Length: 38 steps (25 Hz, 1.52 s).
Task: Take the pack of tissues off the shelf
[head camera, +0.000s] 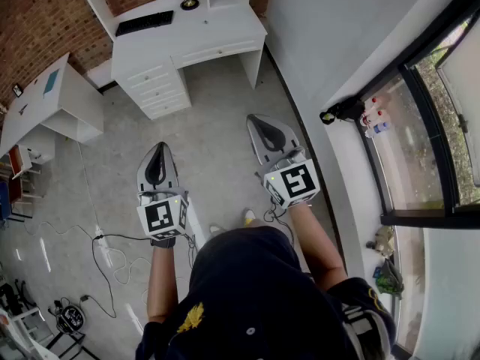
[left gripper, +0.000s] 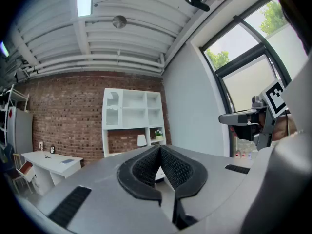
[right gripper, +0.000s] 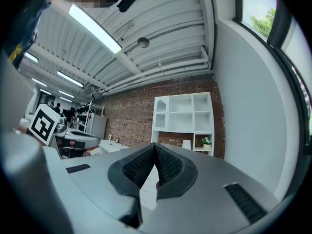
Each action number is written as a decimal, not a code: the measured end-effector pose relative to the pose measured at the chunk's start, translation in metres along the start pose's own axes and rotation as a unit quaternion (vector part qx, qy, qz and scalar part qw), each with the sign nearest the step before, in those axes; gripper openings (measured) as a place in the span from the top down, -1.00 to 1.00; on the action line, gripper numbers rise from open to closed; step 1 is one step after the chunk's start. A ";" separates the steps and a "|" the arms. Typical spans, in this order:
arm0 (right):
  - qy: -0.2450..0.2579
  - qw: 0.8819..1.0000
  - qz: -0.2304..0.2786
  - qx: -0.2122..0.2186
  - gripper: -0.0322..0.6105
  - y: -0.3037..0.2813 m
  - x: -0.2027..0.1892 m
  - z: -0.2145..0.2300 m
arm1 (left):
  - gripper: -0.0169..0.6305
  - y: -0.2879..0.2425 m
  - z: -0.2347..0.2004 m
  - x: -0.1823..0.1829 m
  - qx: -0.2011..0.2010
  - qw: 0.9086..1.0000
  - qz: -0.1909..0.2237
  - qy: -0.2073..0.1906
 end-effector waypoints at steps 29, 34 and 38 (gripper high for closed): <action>0.035 0.999 -0.006 -0.018 0.92 0.028 -0.022 0.060 | 0.90 -0.014 0.020 -0.016 0.010 1.000 -0.006 -0.002; 0.028 0.999 -0.012 -0.015 0.92 0.041 -0.034 0.078 | 0.90 -0.022 0.039 -0.019 0.017 1.000 -0.012 -0.002; 0.011 1.000 -0.021 -0.014 0.92 0.051 -0.046 0.092 | 0.90 -0.029 0.055 -0.021 0.022 0.999 -0.023 -0.009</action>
Point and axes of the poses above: the fingertips, and each gripper's own axes: y backward along the fingers, z to its right, x out of its top, the point moved 2 cm from there along y, backward along the fingers, and after that the axes turned 1 degree about -x, right-handed, at the moved point
